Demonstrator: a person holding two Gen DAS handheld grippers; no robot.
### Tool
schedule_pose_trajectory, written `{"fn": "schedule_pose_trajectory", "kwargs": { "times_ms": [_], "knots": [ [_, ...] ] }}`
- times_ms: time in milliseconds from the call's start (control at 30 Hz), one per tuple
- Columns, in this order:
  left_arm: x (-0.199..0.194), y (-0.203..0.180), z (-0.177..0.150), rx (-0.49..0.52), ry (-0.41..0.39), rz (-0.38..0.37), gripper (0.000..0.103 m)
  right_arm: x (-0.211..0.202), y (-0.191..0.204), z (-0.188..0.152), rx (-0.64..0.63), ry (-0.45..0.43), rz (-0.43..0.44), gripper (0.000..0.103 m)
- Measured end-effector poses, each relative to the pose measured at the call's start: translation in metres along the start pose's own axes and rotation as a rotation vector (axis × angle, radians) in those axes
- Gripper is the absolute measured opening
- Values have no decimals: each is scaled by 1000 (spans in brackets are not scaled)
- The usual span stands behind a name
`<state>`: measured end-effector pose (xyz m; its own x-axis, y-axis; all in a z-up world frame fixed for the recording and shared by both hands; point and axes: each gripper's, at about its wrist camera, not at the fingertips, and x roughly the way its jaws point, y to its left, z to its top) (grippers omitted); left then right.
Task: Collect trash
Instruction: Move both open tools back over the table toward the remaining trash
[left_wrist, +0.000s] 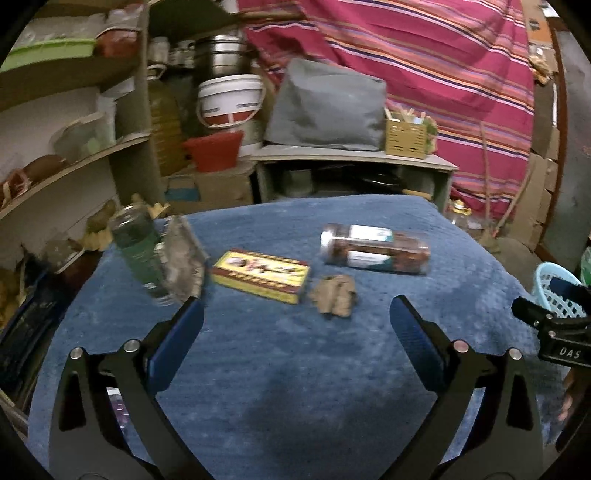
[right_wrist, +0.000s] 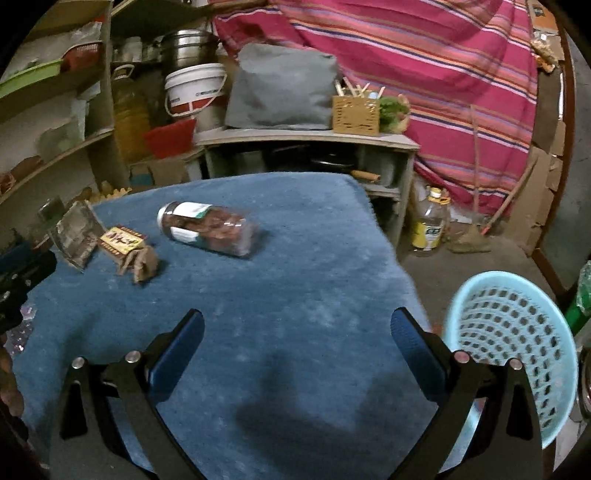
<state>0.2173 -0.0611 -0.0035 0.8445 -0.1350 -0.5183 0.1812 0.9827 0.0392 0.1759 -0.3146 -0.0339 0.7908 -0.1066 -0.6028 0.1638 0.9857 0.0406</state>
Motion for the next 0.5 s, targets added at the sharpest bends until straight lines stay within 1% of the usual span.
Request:
{"fn": "schedule_pose_trajectory", "kwargs": {
  "times_ms": [167, 300, 500],
  "knots": [
    [4, 29, -5, -18, 13, 42, 97, 11, 26, 2, -31, 4, 8, 99],
    [9, 48, -10, -43, 28, 62, 98, 17, 37, 4, -20, 5, 25, 99],
    [21, 63, -18, -56, 59, 84, 98, 31, 52, 10, -1, 19, 41, 99]
  ]
}}
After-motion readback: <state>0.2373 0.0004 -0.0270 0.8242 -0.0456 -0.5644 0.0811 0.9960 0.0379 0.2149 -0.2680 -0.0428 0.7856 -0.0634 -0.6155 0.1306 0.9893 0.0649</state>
